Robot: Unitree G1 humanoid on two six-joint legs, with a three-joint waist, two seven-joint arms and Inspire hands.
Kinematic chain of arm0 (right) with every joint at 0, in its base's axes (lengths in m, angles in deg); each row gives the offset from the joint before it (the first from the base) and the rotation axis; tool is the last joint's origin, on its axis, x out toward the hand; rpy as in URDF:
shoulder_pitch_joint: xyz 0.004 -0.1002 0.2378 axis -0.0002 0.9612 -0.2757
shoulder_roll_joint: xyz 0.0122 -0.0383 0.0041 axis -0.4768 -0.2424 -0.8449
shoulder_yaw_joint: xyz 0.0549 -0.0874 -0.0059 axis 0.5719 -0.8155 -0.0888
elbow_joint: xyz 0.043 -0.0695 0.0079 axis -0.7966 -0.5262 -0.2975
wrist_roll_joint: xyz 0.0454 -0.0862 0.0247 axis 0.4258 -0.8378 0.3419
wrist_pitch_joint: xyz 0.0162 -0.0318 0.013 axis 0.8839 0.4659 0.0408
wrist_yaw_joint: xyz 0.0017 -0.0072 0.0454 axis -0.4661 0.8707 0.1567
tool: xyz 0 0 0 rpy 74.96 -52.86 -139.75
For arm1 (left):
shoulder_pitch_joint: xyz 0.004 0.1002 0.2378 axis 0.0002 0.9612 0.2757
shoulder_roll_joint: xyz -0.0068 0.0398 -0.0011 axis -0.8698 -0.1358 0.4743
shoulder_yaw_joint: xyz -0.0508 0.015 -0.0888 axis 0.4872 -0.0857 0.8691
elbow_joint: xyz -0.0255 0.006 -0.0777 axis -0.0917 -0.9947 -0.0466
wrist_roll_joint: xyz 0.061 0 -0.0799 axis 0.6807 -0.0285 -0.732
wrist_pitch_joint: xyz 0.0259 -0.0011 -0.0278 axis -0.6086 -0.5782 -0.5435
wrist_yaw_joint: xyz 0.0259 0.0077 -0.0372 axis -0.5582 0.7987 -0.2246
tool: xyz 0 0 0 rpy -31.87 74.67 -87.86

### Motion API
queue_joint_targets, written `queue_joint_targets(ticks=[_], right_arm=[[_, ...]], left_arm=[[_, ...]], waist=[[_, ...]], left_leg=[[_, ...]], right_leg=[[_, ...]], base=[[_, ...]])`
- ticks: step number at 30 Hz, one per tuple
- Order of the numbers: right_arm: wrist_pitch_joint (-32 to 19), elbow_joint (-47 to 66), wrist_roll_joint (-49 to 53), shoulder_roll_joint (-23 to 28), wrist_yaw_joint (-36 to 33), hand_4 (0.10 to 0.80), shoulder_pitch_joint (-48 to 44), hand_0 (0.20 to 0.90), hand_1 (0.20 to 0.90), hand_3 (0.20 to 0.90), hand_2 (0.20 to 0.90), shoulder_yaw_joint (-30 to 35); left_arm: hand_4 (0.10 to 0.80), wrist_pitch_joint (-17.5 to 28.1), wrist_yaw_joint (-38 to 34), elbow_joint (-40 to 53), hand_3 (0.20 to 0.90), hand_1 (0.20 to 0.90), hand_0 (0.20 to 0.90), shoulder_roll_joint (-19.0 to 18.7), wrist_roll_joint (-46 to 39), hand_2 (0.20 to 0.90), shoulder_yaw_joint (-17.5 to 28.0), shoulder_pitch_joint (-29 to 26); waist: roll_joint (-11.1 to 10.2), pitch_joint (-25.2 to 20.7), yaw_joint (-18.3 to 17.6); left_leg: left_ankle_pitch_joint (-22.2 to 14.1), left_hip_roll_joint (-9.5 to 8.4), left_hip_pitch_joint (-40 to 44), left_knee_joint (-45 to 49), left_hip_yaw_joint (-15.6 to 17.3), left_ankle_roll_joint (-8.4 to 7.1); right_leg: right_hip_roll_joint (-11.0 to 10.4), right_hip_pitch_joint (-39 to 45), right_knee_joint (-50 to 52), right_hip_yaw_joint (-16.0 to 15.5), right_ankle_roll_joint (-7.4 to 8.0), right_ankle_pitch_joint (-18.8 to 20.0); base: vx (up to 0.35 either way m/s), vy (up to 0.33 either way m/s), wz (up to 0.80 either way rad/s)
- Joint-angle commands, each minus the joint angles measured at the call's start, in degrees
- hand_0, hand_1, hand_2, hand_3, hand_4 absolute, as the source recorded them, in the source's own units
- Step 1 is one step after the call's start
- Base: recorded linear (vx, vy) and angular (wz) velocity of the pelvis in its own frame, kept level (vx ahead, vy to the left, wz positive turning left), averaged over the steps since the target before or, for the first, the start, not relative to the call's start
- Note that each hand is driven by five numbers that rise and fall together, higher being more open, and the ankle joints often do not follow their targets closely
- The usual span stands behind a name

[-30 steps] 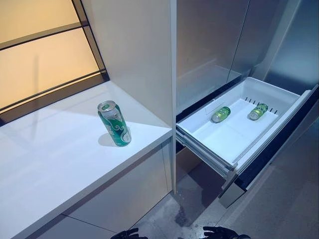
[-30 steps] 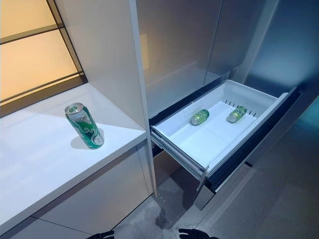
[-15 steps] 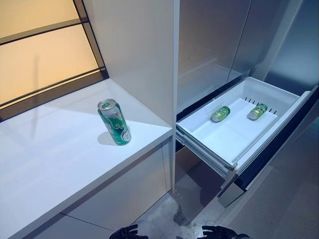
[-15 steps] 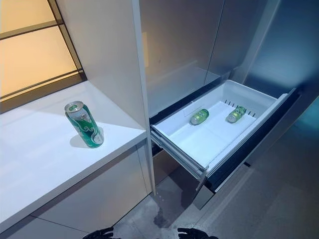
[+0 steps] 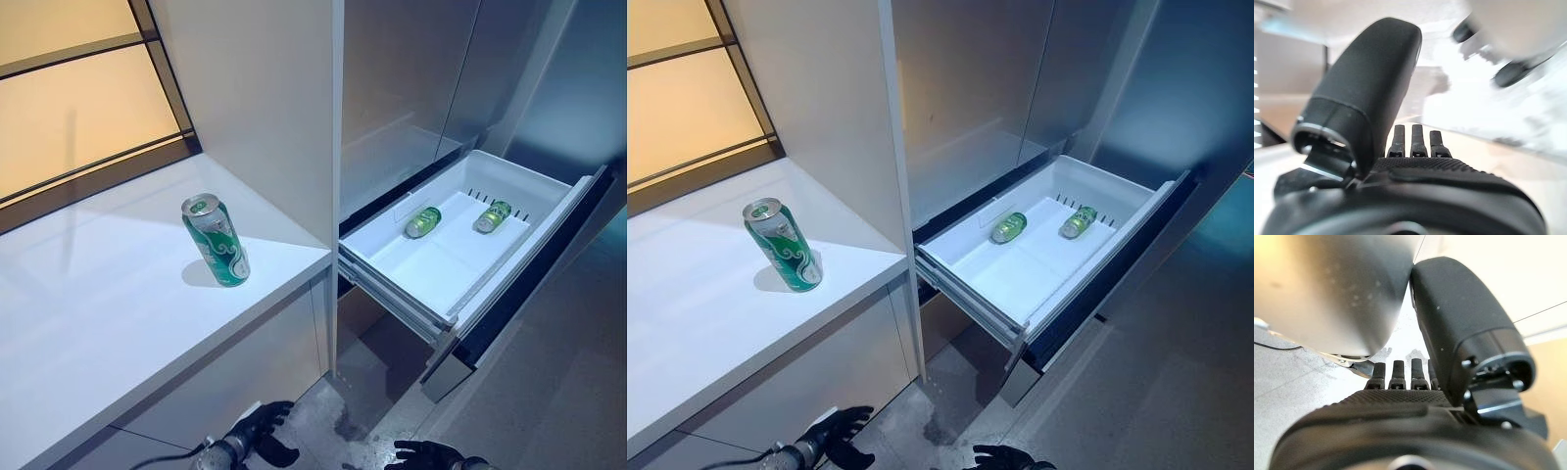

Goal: Put drinks into fridge and close the fridge

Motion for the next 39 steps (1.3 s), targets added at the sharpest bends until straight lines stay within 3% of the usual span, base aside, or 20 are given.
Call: queue_joint_targets(ticks=[1, 6, 7, 10, 14, 20, 25, 28, 35, 39], right_arm=[[0.1, -1.6, -2.4, 2.6, 3.2, 0.8, -1.2, 0.9, 0.9, 0.9, 0.9, -4.4], [1.6, 0.5, -2.9, 2.9, 3.5, 0.8, -0.6, 0.9, 0.9, 0.9, 0.9, -3.3], [1.7, 1.1, -3.3, 3.0, 3.7, 0.8, -0.1, 0.9, 0.9, 0.9, 0.9, -2.5], [1.9, 2.0, -3.9, 3.2, 4.0, 0.8, 0.8, 0.9, 0.9, 0.9, 0.9, -1.3], [1.6, 3.7, -4.4, 3.6, 4.5, 0.8, 2.7, 0.9, 0.9, 0.9, 0.9, -0.2], [0.7, 5.3, -4.3, 3.2, 4.3, 0.8, 4.7, 0.9, 0.9, 0.9, 0.9, -1.9], [0.0, 5.8, -4.3, 2.8, 4.0, 0.8, 5.7, 0.9, 0.9, 0.9, 0.9, -3.7], [-0.7, 5.3, -4.2, 2.6, 3.8, 0.8, 5.7, 0.9, 0.9, 0.9, 0.9, -4.3], [-2.2, 3.9, -3.8, 1.9, 2.8, 0.8, 5.7, 0.9, 0.9, 0.9, 0.9, -5.9], [-3.0, 2.5, -3.6, 1.3, 2.0, 0.8, 5.8, 0.9, 0.9, 0.9, 0.9, -6.6]], left_arm=[[0.8, 4.4, 0.2, 7.3, 0.9, 0.9, 0.9, -1.3, -2.4, 0.9, 0.6, -6.6], [0.8, 1.6, 10.2, 26.0, 0.9, 0.9, 0.9, -5.4, -16.4, 0.9, 3.8, -5.5], [0.8, -1.9, 14.0, 32.2, 0.9, 0.9, 0.9, -6.3, -20.4, 0.9, 5.7, -5.1], [0.8, -6.1, 20.3, 41.8, 0.9, 0.9, 0.9, -7.0, -27.3, 0.9, 9.1, -4.0], [0.8, -13.2, 31.0, 57.3, 0.9, 0.9, 0.9, -7.0, -44.6, 0.9, 14.3, -2.1], [0.8, -17.7, 35.8, 68.8, 0.9, 0.9, 0.9, -4.7, -64.6, 0.9, 18.9, -2.7], [0.8, -18.6, 39.2, 73.5, 0.9, 0.9, 0.9, -3.1, -73.6, 0.9, 21.0, -3.2], [0.8, -16.7, 39.5, 74.7, 0.9, 0.9, 0.9, -2.8, -74.5, 0.9, 21.7, -3.8], [0.8, -5.3, 33.5, 77.9, 0.9, 0.9, 0.9, -5.8, -69.2, 0.9, 25.3, -6.9], [0.8, 3.9, 21.3, 78.6, 0.9, 0.9, 0.9, -8.5, -58.3, 0.9, 28.7, -9.6]], waist=[[0.5, -1.1, -1.2], [0.4, -0.8, -0.7], [0.2, -0.8, -0.5], [0.0, -0.8, 0.1], [-0.4, -1.0, 1.0], [-0.8, -1.8, 1.2], [-1.0, -2.1, 1.1], [-1.1, -2.2, 1.2], [-1.0, -2.3, 1.7], [-1.0, -3.1, 2.2]], left_leg=[[-6.0, -2.06, -0.7, 3.1, 5.0, 1.25], [-5.6, -2.09, -0.8, 2.9, 5.7, 1.54], [-5.6, -2.15, -0.9, 2.9, 5.6, 1.72], [-5.6, -2.2, -1.0, 2.7, 5.3, 1.97], [-5.5, -2.29, -0.4, 1.5, 4.4, 2.36], [-5.6, -2.28, -0.2, 0.9, 3.2, 2.33], [-5.7, -2.3, 0.1, 0.7, 2.0, 2.1], [-5.8, -2.34, 0.2, 0.7, 1.5, 1.96], [-5.9, -2.43, 0.3, 0.8, 0.4, 1.77], [-5.3, -2.52, -0.5, 0.7, -0.3, 1.49]], right_leg=[[0.5, -4.1, 8.2, 2.9, 2.58, -6.2], [0.9, -4.0, 7.7, 3.9, 2.62, -5.7], [1.0, -4.0, 7.6, 4.1, 2.61, -5.6], [1.2, -4.0, 7.6, 4.1, 2.51, -5.6], [1.4, -3.5, 7.2, 3.9, 2.41, -5.6], [1.6, -3.2, 7.1, 3.9, 2.18, -5.9], [1.8, -2.6, 7.0, 3.7, 1.65, -6.4], [1.8, -2.4, 7.0, 3.5, 1.4, -6.6], [1.8, -1.8, 6.9, 2.9, 0.99, -7.2], [2.0, -2.2, 6.6, 2.5, 0.79, -7.1]], base=[[0.021, 0.015, -0.16], [0.002, 0.002, -0.14], [-0.019, -0.014, -0.13], [-0.022, -0.017, -0.03], [-0.011, -0.027, 0.0], [0.002, -0.016, 0.0], [0.002, -0.022, 0.0], [0.0, 0.0, 0.0], [0.0, 0.0, 0.0], [0.0, 0.0, 0.0]])
